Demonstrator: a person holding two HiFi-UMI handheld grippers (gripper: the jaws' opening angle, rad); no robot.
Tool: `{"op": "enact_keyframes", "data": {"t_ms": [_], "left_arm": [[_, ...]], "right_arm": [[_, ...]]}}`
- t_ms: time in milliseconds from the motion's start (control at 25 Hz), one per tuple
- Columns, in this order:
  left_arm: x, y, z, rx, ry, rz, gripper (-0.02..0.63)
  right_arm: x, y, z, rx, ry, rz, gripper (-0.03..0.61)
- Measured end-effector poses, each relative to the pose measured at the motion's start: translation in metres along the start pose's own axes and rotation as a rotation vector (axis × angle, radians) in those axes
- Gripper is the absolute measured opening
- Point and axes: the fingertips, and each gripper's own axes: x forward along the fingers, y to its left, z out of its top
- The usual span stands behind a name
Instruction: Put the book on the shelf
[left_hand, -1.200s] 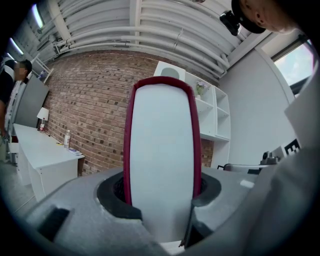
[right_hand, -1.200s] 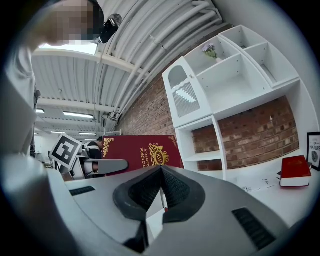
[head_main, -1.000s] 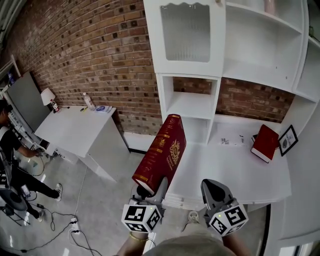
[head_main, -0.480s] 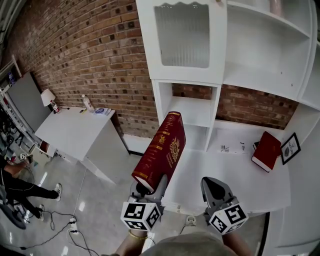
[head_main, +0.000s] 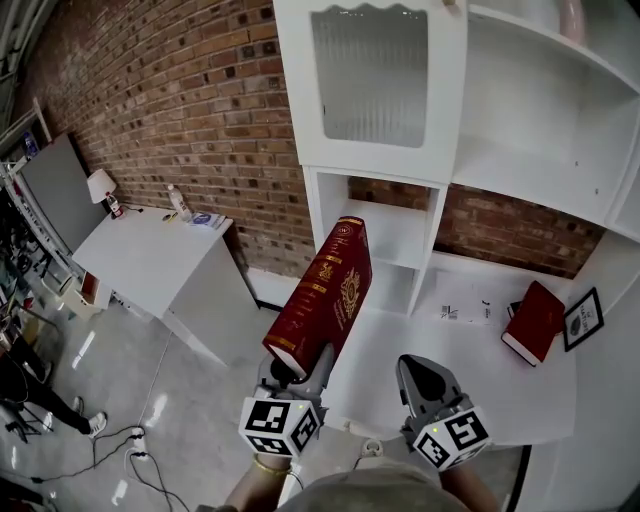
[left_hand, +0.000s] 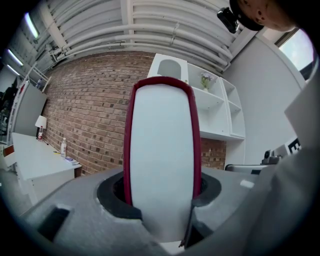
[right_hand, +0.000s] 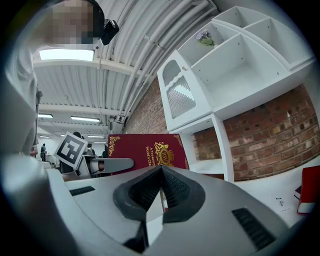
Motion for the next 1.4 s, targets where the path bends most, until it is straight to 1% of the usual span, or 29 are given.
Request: {"op": "enact_keyframes", "data": {"t_ms": [480, 920, 1400], "left_arm": [[0.049, -0.008, 0.010, 0.023, -0.035, 0.015, 0.232], [0.086, -0.008, 0.012, 0.032, -0.026, 0.042, 0.232], [0.117, -0.001, 0.014, 0.042, -0.018, 0.070, 0.232]], "right_arm": [[0.023, -0.039, 0.003, -0.008, -0.011, 0.042, 0.008], [0.041, -0.065, 0.006, -0.005, -0.010, 0.074, 0.008], [0.059, -0.080, 0.004, 0.002, -0.003, 0.113, 0.008]]}}
